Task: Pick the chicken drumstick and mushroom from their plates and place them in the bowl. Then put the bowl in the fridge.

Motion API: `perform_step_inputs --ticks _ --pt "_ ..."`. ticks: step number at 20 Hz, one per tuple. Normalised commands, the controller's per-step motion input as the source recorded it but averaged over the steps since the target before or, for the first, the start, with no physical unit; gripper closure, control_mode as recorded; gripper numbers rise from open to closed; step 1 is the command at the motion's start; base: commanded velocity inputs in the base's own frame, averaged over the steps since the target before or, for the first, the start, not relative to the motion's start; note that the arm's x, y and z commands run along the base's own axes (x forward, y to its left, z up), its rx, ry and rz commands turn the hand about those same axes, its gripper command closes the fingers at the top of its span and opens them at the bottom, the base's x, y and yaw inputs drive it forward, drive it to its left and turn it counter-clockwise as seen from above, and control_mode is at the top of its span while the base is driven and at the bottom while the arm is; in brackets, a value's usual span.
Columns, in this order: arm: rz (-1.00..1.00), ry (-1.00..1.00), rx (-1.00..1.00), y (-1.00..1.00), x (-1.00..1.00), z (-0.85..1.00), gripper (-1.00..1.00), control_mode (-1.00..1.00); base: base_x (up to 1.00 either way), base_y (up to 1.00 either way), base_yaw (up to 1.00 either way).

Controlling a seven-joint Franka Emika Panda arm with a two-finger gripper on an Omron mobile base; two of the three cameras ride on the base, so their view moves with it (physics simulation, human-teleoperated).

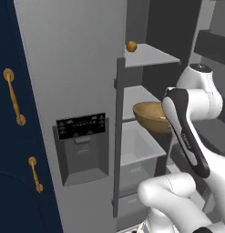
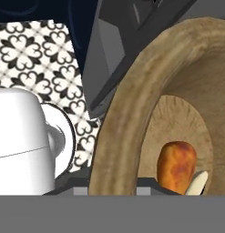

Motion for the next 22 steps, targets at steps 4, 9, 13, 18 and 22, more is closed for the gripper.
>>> perform_step_inputs --ticks 4,9,13,18,22 --pt "0.00 0.00 0.00 0.00 0.00 0.00 1.00 1.00 0.23 -0.25 0.06" --pt "0.00 0.00 0.00 0.00 0.00 0.00 1.00 1.00 0.56 0.02 0.00" --pt "0.00 0.00 0.00 0.00 0.00 0.00 1.00 1.00 0.73 0.01 0.00" --pt "0.00 0.00 0.00 0.00 0.00 0.00 1.00 1.00 0.16 0.00 0.00" --pt "0.00 0.00 0.00 0.00 0.00 0.00 1.00 1.00 0.00 0.00 0.00"
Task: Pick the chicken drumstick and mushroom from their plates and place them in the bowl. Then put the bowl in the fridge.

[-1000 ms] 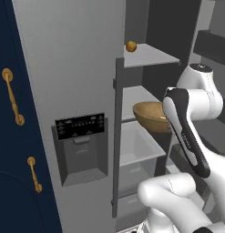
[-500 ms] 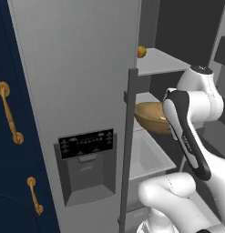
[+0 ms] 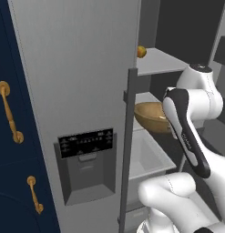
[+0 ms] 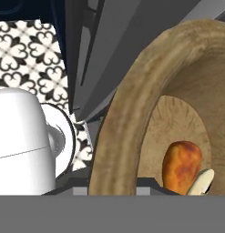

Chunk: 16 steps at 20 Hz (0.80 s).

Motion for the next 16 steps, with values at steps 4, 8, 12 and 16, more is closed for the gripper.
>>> perform_step_inputs --ticks 4,8,12,16 --pt "0.00 0.00 0.00 0.00 0.00 0.00 1.00 1.00 0.00 -0.05 0.02" --pt "0.06 -0.01 0.00 -0.21 0.29 -0.34 1.00 -1.00 0.00 0.00 0.00" --pt "0.08 -0.05 0.00 -0.33 0.68 -0.28 1.00 -1.00 0.00 0.00 0.00" --pt "0.04 -0.07 0.00 -0.01 0.85 -0.29 1.00 -1.00 0.00 0.00 0.00"
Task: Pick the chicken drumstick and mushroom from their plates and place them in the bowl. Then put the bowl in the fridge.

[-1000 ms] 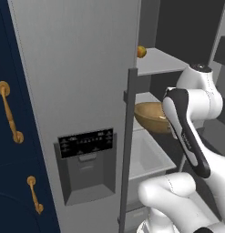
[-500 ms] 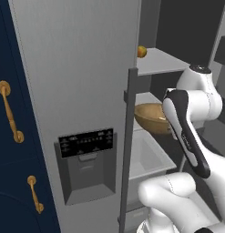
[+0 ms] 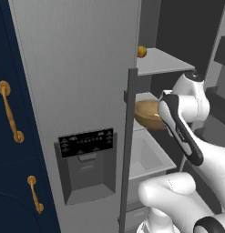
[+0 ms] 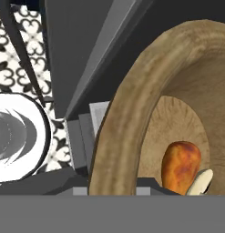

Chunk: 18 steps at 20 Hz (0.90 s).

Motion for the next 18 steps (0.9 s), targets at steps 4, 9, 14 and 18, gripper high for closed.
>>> perform_step_inputs --ticks 4,9,14,18 --pt "0.03 -0.02 0.00 0.00 0.83 -0.20 1.00 -1.00 0.00 0.00 0.00" --pt "0.06 -0.03 0.00 -0.01 0.35 -0.51 1.00 -1.00 0.00 0.00 0.00" --pt "0.01 -0.05 0.00 0.00 0.39 -0.28 1.00 -1.00 0.00 0.00 0.00" --pt "0.00 -0.01 0.00 0.00 0.72 -0.22 1.00 -1.00 0.00 0.00 0.00"
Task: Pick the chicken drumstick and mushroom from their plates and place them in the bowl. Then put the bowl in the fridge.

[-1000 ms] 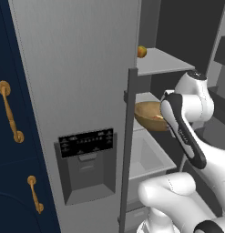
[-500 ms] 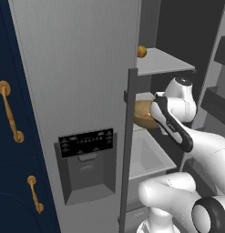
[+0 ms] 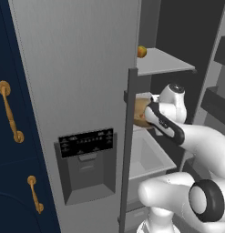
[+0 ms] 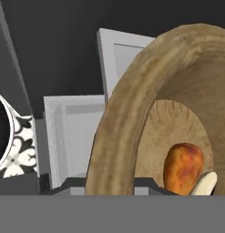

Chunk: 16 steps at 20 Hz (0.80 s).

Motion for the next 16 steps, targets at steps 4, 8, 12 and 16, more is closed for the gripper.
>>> perform_step_inputs --ticks 4,8,12,16 --pt "0.00 0.00 0.01 0.00 0.67 -0.09 1.00 -1.00 0.00 0.00 0.00" --pt "0.00 0.00 0.00 0.00 0.45 -0.25 1.00 -1.00 0.00 0.00 0.00" --pt "0.00 0.00 0.00 0.00 0.18 -0.39 1.00 -1.00 0.00 0.00 0.00" --pt "0.00 0.00 0.00 0.00 0.18 -0.34 1.00 -1.00 0.00 0.00 0.00"
